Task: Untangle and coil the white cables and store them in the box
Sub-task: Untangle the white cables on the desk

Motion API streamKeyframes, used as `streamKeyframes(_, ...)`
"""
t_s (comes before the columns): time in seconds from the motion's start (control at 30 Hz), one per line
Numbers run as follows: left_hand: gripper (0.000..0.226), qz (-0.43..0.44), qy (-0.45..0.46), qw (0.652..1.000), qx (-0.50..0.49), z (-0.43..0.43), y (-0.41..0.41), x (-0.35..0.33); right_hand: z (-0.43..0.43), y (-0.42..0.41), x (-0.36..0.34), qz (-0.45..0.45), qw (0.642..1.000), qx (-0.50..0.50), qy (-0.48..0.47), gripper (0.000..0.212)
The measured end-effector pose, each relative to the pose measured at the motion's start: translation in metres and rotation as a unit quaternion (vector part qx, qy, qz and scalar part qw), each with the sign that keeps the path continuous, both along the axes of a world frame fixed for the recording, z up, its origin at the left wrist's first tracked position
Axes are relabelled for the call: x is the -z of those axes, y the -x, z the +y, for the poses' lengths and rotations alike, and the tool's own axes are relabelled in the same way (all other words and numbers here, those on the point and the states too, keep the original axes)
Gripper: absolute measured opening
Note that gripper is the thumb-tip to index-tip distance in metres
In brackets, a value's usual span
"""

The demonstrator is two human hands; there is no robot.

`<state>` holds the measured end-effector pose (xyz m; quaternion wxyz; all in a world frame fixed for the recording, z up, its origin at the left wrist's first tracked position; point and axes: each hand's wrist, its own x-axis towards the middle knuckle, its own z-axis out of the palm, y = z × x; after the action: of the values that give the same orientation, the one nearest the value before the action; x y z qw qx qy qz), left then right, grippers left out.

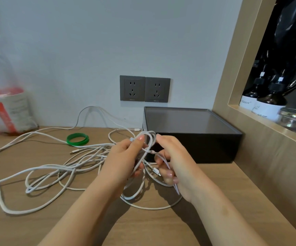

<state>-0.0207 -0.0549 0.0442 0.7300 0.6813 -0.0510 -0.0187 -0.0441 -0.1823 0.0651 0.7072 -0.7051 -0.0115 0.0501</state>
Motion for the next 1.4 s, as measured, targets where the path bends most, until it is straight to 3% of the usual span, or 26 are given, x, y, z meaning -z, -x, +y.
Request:
streamKeyframes(0.1,0.042,-0.036,-0.079,0.995,0.049,-0.002,0.004,0.001,-0.002,0.001,0.001,-0.019,0.999,0.000,0.039,0.031)
streamKeyframes(0.17,0.053,-0.045,-0.103,0.991,0.068,-0.002,0.006,-0.001,-0.002,0.001,0.003,-0.045,0.996,0.002,0.071,0.024)
streamKeyframes(0.4,0.028,-0.016,0.012,0.993,0.115,0.000,0.011,-0.009,0.001,-0.005,0.008,-0.121,0.985,0.085,0.088,0.020)
streamKeyframes(0.53,0.007,-0.067,-0.069,0.995,0.037,0.000,0.010,-0.008,-0.002,-0.007,0.010,-0.121,0.982,0.111,0.091,0.021)
streamKeyframes(0.7,0.013,-0.179,-0.127,0.974,-0.050,-0.005,0.010,-0.003,-0.001,-0.006,0.012,-0.095,0.989,0.068,0.092,0.021)
streamKeyframes(0.87,0.022,-0.096,-0.034,0.986,-0.134,-0.004,0.010,-0.008,0.000,-0.005,0.009,-0.069,0.993,0.075,0.064,0.024)
streamKeyframes(1.0,0.022,-0.138,-0.095,0.968,-0.185,-0.002,0.006,-0.005,0.000,-0.007,0.010,-0.082,0.988,0.104,0.075,0.023)
streamKeyframes(1.07,0.024,-0.108,-0.101,0.978,-0.144,0.002,0.008,-0.008,-0.003,-0.007,0.009,-0.082,0.988,0.114,0.072,0.023)
streamKeyframes(1.13,0.027,-0.034,-0.089,0.995,-0.017,0.005,0.012,-0.013,-0.006,-0.006,0.007,-0.079,0.988,0.102,0.080,0.024)
streamKeyframes(1.2,0.043,-0.015,-0.150,0.985,0.080,0.011,0.013,-0.015,-0.008,-0.005,0.007,-0.078,0.989,0.064,0.111,0.025)
streamKeyframes(1.27,0.051,-0.045,-0.233,0.965,0.115,0.015,0.013,-0.018,-0.007,-0.003,0.006,-0.072,0.987,0.018,0.143,0.023)
streamKeyframes(1.4,0.027,-0.039,-0.275,0.947,0.164,0.012,0.016,-0.019,-0.004,-0.002,0.006,-0.083,0.980,0.005,0.183,0.020)
